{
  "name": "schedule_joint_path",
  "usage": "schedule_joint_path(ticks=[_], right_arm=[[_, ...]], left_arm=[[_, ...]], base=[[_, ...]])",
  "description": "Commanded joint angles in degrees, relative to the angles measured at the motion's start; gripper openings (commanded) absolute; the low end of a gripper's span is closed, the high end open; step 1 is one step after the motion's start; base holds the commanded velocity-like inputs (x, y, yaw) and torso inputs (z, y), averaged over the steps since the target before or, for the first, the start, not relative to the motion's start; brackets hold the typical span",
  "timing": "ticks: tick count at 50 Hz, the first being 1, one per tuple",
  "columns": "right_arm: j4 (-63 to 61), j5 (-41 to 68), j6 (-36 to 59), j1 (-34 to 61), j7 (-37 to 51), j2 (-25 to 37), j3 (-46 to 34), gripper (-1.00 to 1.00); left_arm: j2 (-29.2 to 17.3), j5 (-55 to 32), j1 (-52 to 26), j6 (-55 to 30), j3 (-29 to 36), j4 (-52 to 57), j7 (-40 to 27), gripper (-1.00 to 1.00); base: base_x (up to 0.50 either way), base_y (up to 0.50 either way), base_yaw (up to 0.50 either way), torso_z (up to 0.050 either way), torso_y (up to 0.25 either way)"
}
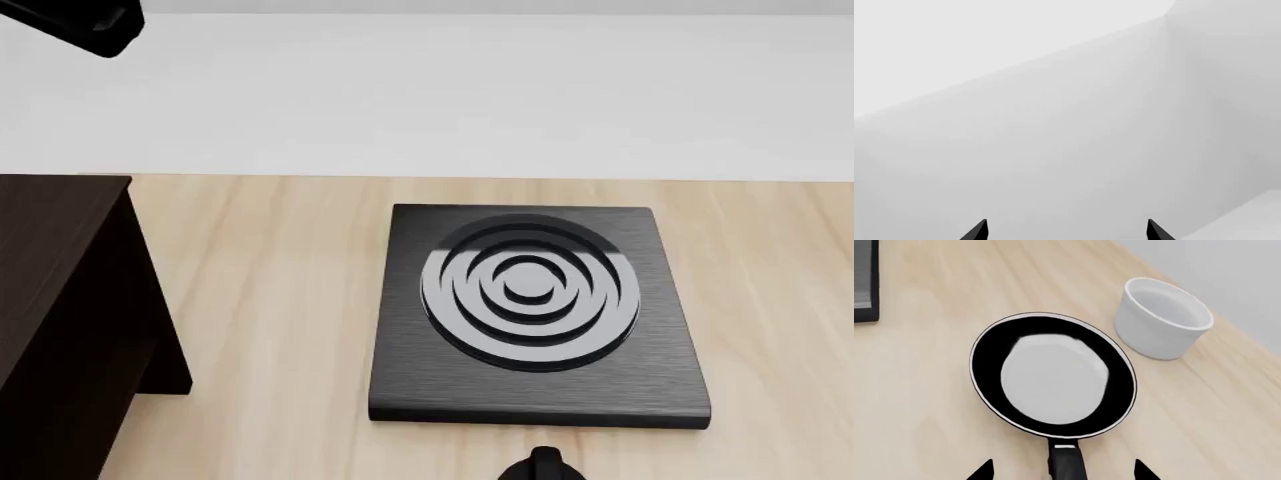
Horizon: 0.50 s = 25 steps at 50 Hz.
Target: Put the frying pan under the cabinet shelf.
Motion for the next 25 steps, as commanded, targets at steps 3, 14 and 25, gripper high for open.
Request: schedule_joint_path(ticks=[3,14,25], right_arm=[[3.04,-0.62,-2.69,-1.21,-1.85,-1.76,0.23,1.00],[5.94,-0.95,-4.32,-1.75,-3.49,-2.37,0.51,1.00],[9.33,-0.85,-5.37,-2.35,-5.08,-2.81,1.51,1.00]], left_arm=[[0.79,-0.77,-2.63,-1.33,0.26,-0.07,-0.49,1.00],[1.08,-0.99,-3.25,-1.34,1.02,-0.08,-0.83,1.00],[1.26,-1.25,-3.45,-1.35,1.33,-0.11,-1.12,1.00]], base=[[0.00,0.00,0.00,0.000,0.000],[0.00,0.00,0.00,0.000,0.000],[0.00,0.00,0.00,0.000,0.000]])
